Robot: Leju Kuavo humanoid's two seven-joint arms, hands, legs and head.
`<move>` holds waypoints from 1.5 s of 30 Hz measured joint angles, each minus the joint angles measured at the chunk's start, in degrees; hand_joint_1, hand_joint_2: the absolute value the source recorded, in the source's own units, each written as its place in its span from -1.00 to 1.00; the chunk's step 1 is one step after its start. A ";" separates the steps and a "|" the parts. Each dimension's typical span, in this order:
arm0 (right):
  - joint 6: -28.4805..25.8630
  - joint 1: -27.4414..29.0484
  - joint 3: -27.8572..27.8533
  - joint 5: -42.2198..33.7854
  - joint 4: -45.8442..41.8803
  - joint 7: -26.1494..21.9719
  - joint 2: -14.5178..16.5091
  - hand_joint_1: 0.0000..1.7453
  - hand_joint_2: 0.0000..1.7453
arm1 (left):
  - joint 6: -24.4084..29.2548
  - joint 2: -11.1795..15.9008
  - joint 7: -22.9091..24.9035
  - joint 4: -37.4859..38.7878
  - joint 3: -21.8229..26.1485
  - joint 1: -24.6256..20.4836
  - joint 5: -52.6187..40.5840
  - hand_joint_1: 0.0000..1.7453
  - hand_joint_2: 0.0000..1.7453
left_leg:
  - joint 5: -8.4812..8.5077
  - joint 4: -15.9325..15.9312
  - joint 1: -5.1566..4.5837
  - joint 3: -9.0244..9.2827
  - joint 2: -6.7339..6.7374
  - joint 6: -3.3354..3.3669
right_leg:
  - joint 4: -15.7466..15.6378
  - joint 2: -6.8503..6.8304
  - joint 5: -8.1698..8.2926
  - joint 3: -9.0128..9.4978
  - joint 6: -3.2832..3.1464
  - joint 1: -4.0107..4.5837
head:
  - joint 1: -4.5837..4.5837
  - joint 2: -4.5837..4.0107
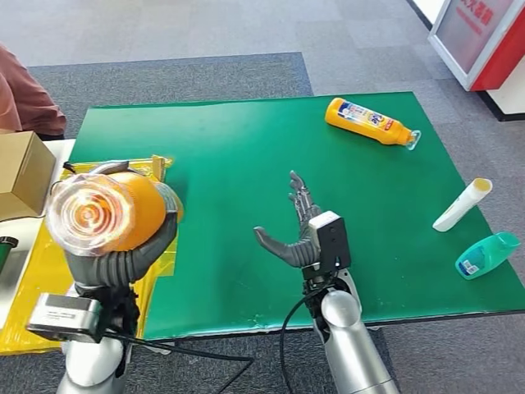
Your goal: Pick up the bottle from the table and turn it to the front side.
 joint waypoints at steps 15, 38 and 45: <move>1.94 2.68 -3.10 -2.57 -8.38 2.22 -0.02 -1.00 1.00 | 8.81 3.20 19.26 5.72 2.55 2.39 -56.81 1.00 1.00 | 0.00 0.00 0.00 0.00 0.00 0.00 | 0.00 0.00 0.00 -0.02 0.00 0.00 | 0.01 0.00; 3.92 2.82 -4.46 -2.13 -11.22 2.95 0.08 -1.00 1.00 | -0.79 8.37 19.70 28.05 6.83 0.31 -50.93 1.00 1.00 | 0.03 0.00 0.01 -0.01 0.00 -0.03 | 0.00 0.00 0.00 -0.02 0.00 0.01 | -0.01 0.00; 3.85 2.70 -4.00 -2.30 -12.17 3.34 0.09 -1.00 1.00 | -1.71 9.30 20.49 36.71 7.54 -2.93 -51.04 1.00 1.00 | 0.05 0.00 0.00 -0.01 0.00 -0.02 | 0.00 0.00 0.01 -0.01 0.00 0.01 | 0.01 0.00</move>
